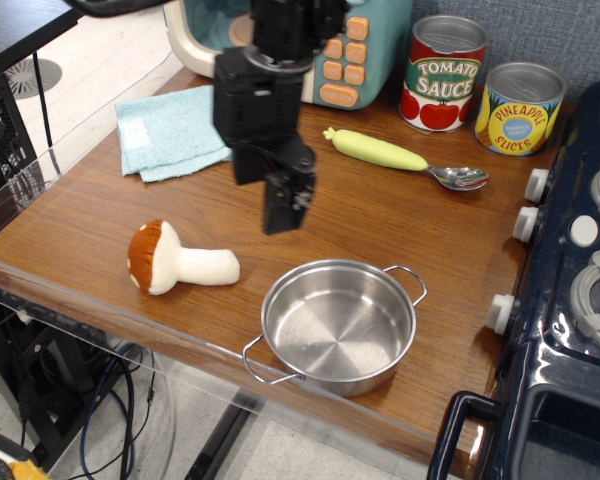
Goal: MOVE THE BLENDER INSIDE THE VESSEL
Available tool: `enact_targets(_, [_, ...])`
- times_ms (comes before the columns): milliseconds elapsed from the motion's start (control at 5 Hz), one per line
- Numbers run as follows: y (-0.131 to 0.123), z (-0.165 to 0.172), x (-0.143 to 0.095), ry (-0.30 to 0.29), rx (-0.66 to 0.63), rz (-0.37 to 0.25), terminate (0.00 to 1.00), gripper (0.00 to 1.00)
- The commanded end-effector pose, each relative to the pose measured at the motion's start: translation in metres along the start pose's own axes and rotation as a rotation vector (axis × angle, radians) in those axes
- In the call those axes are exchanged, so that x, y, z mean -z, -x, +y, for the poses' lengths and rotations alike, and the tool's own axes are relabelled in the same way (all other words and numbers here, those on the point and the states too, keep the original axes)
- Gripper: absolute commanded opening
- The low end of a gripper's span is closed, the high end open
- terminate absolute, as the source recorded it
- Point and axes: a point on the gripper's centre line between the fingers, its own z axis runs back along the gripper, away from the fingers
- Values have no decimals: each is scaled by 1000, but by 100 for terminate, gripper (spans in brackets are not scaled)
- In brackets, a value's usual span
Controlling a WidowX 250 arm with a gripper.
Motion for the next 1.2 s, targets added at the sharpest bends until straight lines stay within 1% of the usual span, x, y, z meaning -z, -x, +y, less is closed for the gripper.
enact_targets(0, [-33,-29,-20,22,-123,59,0,100])
enact_targets(200, [-54,-43,-1,21,-183,38,0,100])
enact_targets(400, [-69,-48,22,2,-211,-6,0,100])
enact_targets(600, [-73,-44,35,-19,-194,-27,0,100])
enact_targets(1000, [-63,-30,51,-99,-102,2,0,100])
